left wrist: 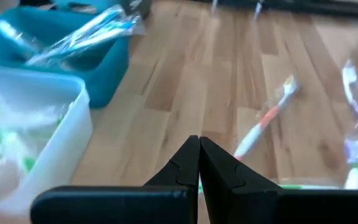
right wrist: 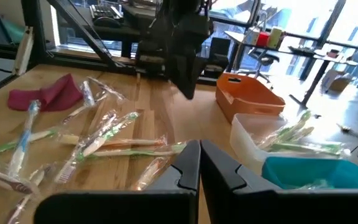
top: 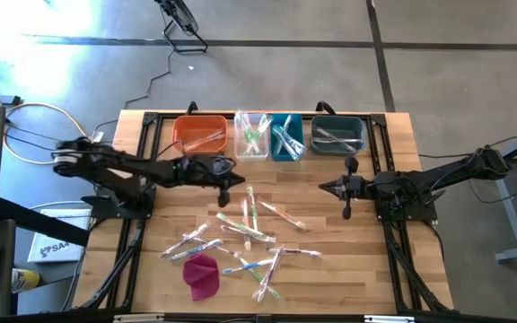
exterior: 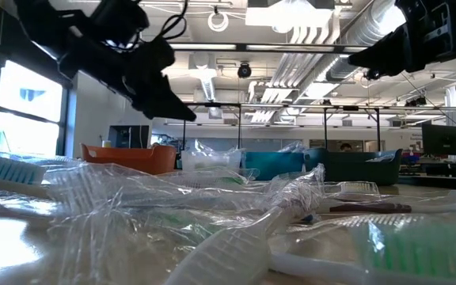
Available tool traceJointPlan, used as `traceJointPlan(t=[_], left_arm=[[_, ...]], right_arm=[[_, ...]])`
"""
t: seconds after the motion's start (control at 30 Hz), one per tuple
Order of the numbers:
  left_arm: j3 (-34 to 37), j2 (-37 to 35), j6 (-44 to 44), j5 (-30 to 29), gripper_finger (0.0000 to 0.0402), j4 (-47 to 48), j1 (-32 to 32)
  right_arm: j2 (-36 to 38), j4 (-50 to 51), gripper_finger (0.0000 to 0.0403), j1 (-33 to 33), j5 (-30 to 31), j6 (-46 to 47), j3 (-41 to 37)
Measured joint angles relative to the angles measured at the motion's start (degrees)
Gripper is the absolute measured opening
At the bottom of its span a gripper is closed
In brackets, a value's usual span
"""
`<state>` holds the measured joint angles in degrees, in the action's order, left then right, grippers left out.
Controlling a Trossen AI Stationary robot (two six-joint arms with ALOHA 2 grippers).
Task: Pick & Place Toothbrushes
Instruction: Put the orange toothbrush into the orange bin
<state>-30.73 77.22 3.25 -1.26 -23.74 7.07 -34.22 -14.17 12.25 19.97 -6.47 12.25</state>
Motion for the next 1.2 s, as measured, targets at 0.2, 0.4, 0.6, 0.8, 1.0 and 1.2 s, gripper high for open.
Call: traceJointPlan(t=[0.2, 0.4, 0.6, 0.8, 1.0, 1.2], left_arm=[[-8.10, 5.42, -9.03, 1.16, 0.0009, 8.22, 0.00], [-16.94, 7.42, -13.23, 1.16, 0.0009, 19.90, 0.00], [-20.08, 7.37, -17.00, 2.53, 0.0009, 23.15, 0.02], [-20.21, 10.05, -17.55, 6.83, 0.0009, 21.17, -1.57], [-22.35, 15.09, -19.78, 6.82, 0.0009, 17.26, -4.90], [-24.85, 18.08, -18.55, 6.12, 0.0009, 16.90, -4.83]], right_arm=[[0.05, -0.64, 0.0004, -0.02, 5.67, -0.75, 0.00], [0.06, 3.02, 0.0004, -0.02, 7.65, 3.01, -0.04], [0.07, 3.70, 0.0004, 0.00, 8.46, 3.75, -0.04], [0.33, 3.74, 0.0004, 0.02, 8.46, 3.76, -0.04], [0.39, 3.78, 0.0004, 0.02, 8.43, 3.70, -0.04], [0.48, 3.70, 0.0004, 0.02, 8.44, 3.70, -0.04]])
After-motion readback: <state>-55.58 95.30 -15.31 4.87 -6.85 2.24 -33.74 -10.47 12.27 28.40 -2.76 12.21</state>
